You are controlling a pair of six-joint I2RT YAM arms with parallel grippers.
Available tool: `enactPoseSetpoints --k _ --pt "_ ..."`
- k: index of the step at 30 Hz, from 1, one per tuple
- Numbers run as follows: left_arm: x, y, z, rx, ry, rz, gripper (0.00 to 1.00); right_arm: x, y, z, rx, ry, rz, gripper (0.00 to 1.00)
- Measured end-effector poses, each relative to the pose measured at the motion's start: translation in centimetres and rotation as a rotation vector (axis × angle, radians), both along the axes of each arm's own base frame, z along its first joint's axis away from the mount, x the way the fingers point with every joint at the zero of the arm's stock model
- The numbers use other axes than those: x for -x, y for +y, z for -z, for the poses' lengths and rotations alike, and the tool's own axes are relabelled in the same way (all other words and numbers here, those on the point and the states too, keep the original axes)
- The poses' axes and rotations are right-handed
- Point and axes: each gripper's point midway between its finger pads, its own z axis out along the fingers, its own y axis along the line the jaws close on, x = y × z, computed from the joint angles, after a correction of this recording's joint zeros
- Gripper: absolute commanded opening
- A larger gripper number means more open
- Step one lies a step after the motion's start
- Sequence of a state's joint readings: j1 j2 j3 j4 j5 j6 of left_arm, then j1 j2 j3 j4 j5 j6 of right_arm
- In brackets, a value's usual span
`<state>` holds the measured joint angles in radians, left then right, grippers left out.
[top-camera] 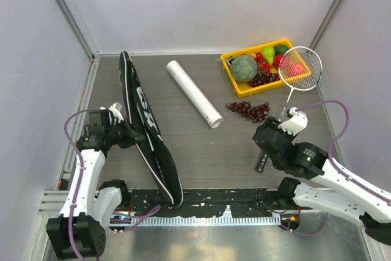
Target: Pack up the badminton gear
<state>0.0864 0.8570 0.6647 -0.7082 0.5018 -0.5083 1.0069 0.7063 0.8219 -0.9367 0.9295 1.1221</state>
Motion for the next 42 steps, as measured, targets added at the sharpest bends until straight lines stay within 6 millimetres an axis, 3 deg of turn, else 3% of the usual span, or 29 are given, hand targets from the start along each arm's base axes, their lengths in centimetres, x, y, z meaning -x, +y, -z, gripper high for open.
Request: enactPoseSetpoints --k 7,14,23,28,30,31,35,39,42 --pt "0.0 -0.1 -0.1 0.006 -0.002 0.005 0.0 -0.4 -4.9 6.3 0.065 0.266 0.167 0.72" --pt "0.1 -0.3 -0.2 0.017 -0.004 0.01 0.0 -1.9 -6.9 13.1 0.06 0.505 0.173 0.71" --pt "0.1 -0.4 -0.3 0.022 -0.006 0.015 0.0 -4.4 -6.1 16.8 0.009 0.575 0.054 0.65" --pt "0.1 -0.5 -0.3 0.026 -0.008 0.018 0.0 -4.4 -6.4 18.6 0.009 0.611 0.043 0.58" --pt "0.1 -0.5 -0.3 0.026 -0.009 0.018 0.0 -4.3 -6.6 18.9 0.012 0.616 0.047 0.46" --pt "0.1 -0.5 -0.3 0.026 -0.009 0.018 0.0 -4.4 -6.6 18.9 0.014 0.611 0.047 0.32" --pt "0.1 -0.5 -0.4 0.027 -0.009 0.019 0.0 -4.2 -7.0 19.0 0.027 0.613 0.059 0.06" --pt "0.1 -0.5 -0.4 0.027 -0.01 0.019 0.0 -3.7 -7.9 17.5 0.046 0.579 0.097 0.05" --pt "0.1 -0.5 -0.4 0.027 -0.01 0.018 0.0 -3.4 -8.9 14.6 0.054 0.486 0.15 0.05"
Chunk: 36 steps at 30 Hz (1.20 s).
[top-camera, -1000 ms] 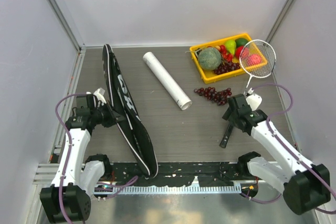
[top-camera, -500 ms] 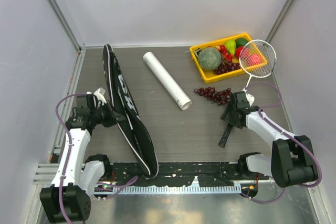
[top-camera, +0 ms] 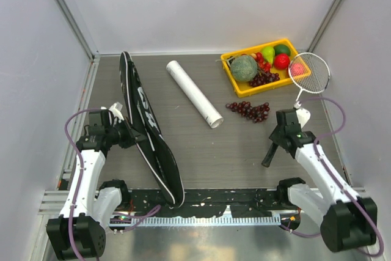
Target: Pack up the badminton gear
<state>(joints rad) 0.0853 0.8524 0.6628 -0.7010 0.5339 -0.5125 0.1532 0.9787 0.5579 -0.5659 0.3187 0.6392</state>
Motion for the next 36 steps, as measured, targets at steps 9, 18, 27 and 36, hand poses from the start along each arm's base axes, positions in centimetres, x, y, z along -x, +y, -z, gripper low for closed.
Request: enactPoseSetpoints --k 9,18,27,36 --pt "0.1 0.0 0.1 -0.001 -0.001 -0.001 0.0 -0.3 -0.4 -10.4 0.01 -0.264 0.022 0.05" --pt "0.0 0.1 0.1 -0.008 -0.002 -0.006 0.0 2.0 0.2 -18.2 -0.057 -0.472 0.028 0.05" --pt "0.0 0.2 -0.1 -0.014 -0.015 -0.01 0.0 2.0 5.2 -24.8 -0.272 -0.692 -0.206 0.05" --pt "-0.4 -0.2 -1.2 0.026 -0.083 -0.035 0.0 6.3 13.6 -25.6 -0.582 -0.693 -0.656 0.05"
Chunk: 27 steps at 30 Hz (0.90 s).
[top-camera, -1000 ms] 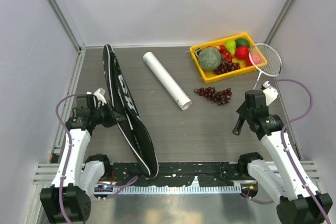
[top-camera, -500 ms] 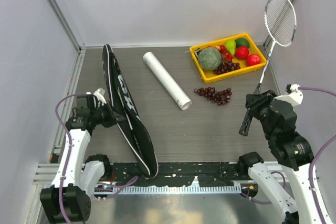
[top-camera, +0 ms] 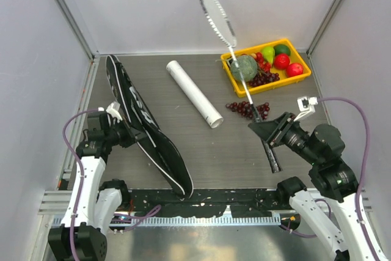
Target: Pack up the badminton gear
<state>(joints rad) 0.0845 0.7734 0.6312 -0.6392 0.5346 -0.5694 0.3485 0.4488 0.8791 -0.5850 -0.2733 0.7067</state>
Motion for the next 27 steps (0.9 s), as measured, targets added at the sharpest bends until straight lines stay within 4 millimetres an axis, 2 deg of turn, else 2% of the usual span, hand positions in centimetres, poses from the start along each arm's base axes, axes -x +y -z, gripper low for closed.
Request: enactPoseSetpoints --k 5,14,20,27 --pt "-0.8 -0.1 -0.2 0.025 -0.006 -0.024 0.0 2.8 3.7 1.5 -0.148 0.065 -0.243 0.05" --pt "-3.1 0.1 -0.8 0.042 -0.074 -0.052 0.0 7.6 7.3 3.9 -0.389 0.251 -0.584 0.05" --pt "-4.4 0.7 -0.3 0.017 -0.13 -0.08 0.0 10.2 7.7 5.0 -0.51 0.373 -0.729 0.05" --pt "-5.4 1.2 0.1 -0.001 -0.153 -0.103 0.0 13.1 6.9 4.3 -0.553 0.4 -0.822 0.05"
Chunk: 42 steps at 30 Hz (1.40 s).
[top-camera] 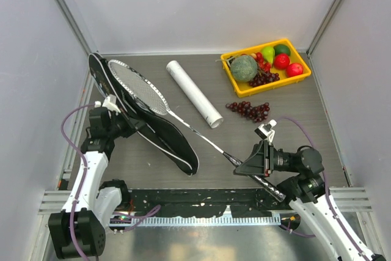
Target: Pack up the badminton gear
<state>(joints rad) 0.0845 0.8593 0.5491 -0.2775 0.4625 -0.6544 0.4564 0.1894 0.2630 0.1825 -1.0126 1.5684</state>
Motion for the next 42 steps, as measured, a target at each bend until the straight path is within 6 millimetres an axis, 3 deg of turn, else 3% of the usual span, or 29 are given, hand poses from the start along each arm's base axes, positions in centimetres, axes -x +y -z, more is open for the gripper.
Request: enactPoseSetpoints --k 3,11,19,28,33,42 --pt "-0.3 0.0 -0.1 0.004 -0.008 -0.003 0.0 0.9 -0.3 0.4 0.015 0.005 -0.018 0.05" --pt "-0.3 0.0 -0.4 0.013 -0.027 -0.009 0.0 1.5 -0.6 4.3 0.16 0.167 -0.021 0.05" --pt "-0.1 -0.3 -0.3 0.021 -0.028 0.003 0.0 0.5 -0.3 6.3 0.228 0.221 0.005 0.05" --pt "0.2 -1.0 0.1 0.05 -0.029 0.038 0.0 -2.8 1.3 7.4 0.265 0.249 0.022 0.05" --pt "0.2 -1.5 -0.1 0.084 -0.035 0.055 0.0 -4.0 2.3 7.0 0.263 0.228 0.03 0.05" --pt "-0.4 -1.1 -0.1 0.095 -0.071 0.027 0.0 -4.0 5.0 7.0 0.268 0.212 -0.04 0.05"
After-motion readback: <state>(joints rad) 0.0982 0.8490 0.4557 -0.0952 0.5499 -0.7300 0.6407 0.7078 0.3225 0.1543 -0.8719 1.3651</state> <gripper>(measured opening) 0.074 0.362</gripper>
